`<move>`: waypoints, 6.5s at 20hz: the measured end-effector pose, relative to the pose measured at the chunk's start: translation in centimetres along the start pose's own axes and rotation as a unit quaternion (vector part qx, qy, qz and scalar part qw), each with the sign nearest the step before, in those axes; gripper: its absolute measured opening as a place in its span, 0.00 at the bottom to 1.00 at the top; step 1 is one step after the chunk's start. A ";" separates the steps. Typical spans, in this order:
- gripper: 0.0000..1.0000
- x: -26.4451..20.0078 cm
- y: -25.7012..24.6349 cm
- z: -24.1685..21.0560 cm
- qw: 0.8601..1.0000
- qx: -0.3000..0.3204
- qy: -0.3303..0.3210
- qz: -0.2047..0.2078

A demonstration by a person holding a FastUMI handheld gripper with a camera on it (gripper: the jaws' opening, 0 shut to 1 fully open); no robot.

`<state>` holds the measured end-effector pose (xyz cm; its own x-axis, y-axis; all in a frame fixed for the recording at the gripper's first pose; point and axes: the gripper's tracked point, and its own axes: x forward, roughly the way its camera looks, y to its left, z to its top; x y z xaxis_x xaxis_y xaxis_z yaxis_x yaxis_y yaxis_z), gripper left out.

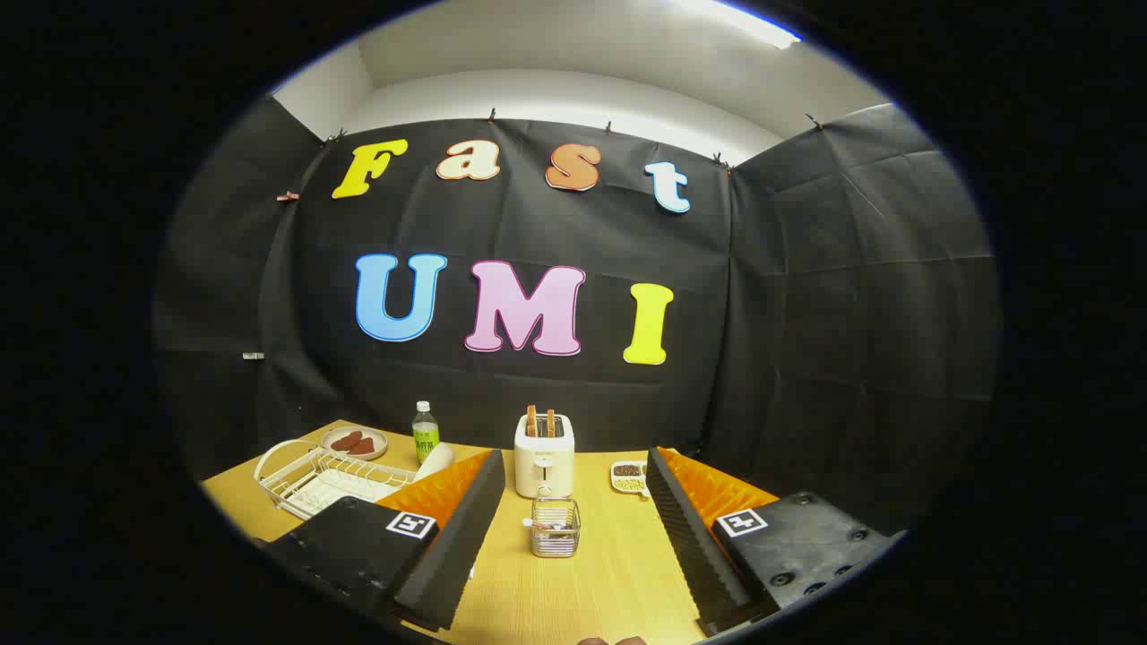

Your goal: Take the plate from the dish rack, then take the spoon from the basket and place it into the plate.

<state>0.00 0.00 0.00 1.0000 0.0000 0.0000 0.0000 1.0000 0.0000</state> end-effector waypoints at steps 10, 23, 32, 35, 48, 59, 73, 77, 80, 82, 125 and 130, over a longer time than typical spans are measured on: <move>0.98 -0.1 1.5 -1.3 1.000 0.018 0.021 0.011; 0.98 1.5 2.1 -2.3 0.998 0.025 0.058 0.013; 0.97 8.6 7.5 -3.9 0.981 0.061 0.169 0.071; 0.99 10.9 10.2 -4.4 0.974 0.056 0.196 0.098; 0.97 18.3 18.3 -12.9 0.906 0.057 0.398 0.129; 0.39 18.8 20.0 -17.2 0.881 0.051 0.458 0.109; 0.28 20.0 20.0 -14.2 0.906 -0.040 0.419 0.054; 0.28 20.1 18.8 -13.4 0.909 -0.035 0.412 0.046; 0.24 19.5 19.0 -12.9 0.906 0.004 0.421 0.050; 0.23 19.7 18.5 -12.7 0.908 0.002 0.415 0.054; 0.32 2.8 1.1 -31.9 0.782 0.190 0.547 0.231; 0.76 4.5 -0.9 -32.4 0.825 0.138 0.500 0.223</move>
<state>4.49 -0.89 -32.39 0.4000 0.5063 -0.7640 -0.2312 0.8623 0.4505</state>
